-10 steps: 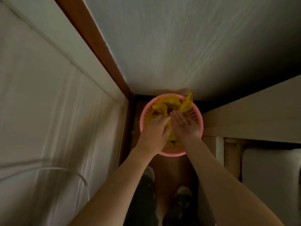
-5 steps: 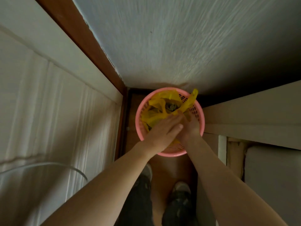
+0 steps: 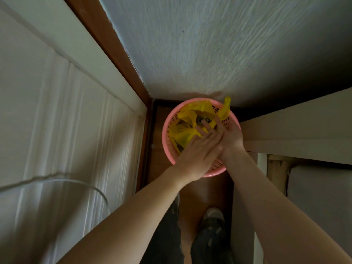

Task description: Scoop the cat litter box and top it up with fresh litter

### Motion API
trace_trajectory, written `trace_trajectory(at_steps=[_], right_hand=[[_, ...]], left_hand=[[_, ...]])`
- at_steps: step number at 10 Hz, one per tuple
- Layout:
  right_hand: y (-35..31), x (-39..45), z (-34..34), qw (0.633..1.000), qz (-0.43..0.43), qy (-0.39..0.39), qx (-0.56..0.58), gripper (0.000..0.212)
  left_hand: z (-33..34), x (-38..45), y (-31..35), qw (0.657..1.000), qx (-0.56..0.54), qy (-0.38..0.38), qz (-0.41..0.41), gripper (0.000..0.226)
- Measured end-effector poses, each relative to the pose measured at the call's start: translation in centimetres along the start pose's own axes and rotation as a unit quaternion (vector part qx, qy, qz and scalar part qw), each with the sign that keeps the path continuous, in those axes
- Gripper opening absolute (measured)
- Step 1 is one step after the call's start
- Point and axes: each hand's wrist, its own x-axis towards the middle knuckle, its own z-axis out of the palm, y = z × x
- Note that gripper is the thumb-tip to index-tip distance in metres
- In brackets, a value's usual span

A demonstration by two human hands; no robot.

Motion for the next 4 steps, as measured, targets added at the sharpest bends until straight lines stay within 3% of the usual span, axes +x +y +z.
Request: trace_trajectory(at_steps=[1, 2, 4], right_hand=[[-0.3, -0.6, 0.0, 0.999, -0.005, 0.008, 0.034, 0.044], [-0.7, -2.2, -0.3, 0.993, 0.079, 0.016, 0.081, 0.052], [-3.6, -7.1, 1.9, 0.991, 0.06, 0.041, 0.114, 0.029]], left_hand=[[-0.7, 1.0, -1.1, 0.996, 0.063, 0.001, -0.07, 0.052], [-1.5, 1.3, -0.3, 0.993, 0.063, 0.069, -0.066, 0.047], [-6.0, -0.5, 4.8, 0.965, 0.031, 0.261, -0.009, 0.018]])
